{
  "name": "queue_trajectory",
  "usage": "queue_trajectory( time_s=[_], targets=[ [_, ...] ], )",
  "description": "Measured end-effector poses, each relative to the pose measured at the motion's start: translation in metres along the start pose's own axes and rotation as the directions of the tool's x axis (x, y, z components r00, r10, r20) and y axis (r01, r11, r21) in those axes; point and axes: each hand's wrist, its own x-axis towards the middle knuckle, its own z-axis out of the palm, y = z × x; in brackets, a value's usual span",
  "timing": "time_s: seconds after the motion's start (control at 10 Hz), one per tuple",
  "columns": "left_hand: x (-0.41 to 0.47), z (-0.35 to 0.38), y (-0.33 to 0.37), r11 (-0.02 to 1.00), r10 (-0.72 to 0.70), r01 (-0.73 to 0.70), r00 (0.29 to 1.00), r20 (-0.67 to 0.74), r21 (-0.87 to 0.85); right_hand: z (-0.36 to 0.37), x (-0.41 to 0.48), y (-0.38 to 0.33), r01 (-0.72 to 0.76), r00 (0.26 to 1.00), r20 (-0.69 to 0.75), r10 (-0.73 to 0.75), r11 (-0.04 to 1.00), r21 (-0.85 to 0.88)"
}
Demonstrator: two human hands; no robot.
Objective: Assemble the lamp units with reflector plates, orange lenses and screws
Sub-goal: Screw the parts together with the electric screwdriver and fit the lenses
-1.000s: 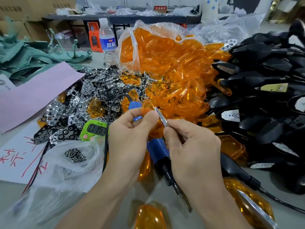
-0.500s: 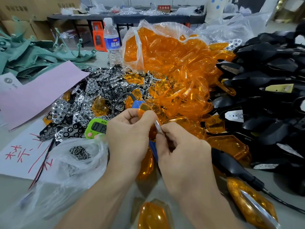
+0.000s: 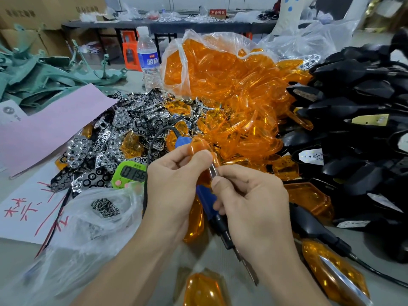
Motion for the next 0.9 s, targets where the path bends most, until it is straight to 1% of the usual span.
queue_trajectory(
  time_s=[0.2, 0.3, 0.4, 0.5, 0.6, 0.7, 0.8, 0.9],
  targets=[
    [-0.001, 0.0, -0.003, 0.997, 0.066, -0.064, 0.997, -0.031, 0.05, -0.004, 0.0, 0.004, -0.006, 0.999, -0.033, 0.003, 0.995, -0.102],
    [0.0, -0.001, -0.003, 0.995, 0.082, -0.08, 0.996, -0.028, 0.063, -0.004, 0.001, 0.004, -0.014, 1.0, -0.005, 0.014, 0.991, -0.134],
    [0.0, 0.0, 0.001, 0.993, 0.099, -0.095, 0.994, -0.051, 0.069, -0.004, 0.002, 0.004, -0.032, 0.999, 0.009, 0.033, 0.995, -0.092],
    [0.001, 0.0, 0.002, 0.996, 0.089, -0.088, 0.995, -0.045, 0.021, -0.005, 0.004, 0.008, -0.134, 0.991, -0.008, 0.134, 0.991, 0.021],
    [0.002, -0.002, 0.001, 0.998, 0.062, -0.063, 0.997, -0.041, -0.008, -0.006, 0.009, 0.015, -0.304, 0.953, 0.053, 0.3, 0.932, 0.196],
    [0.004, -0.007, 0.001, 1.0, 0.006, -0.006, 0.999, 0.031, -0.004, -0.006, 0.011, 0.015, -0.418, 0.908, 0.19, 0.373, 0.811, 0.409],
    [0.005, -0.012, 0.0, 0.995, 0.03, -0.039, 0.995, 0.096, 0.095, -0.005, 0.012, 0.012, -0.473, 0.879, 0.32, 0.353, 0.731, 0.492],
    [-0.003, -0.004, 0.009, 0.995, 0.025, -0.036, 0.992, 0.123, 0.091, -0.003, 0.01, 0.008, -0.388, 0.911, 0.329, 0.25, 0.793, 0.471]
  ],
)
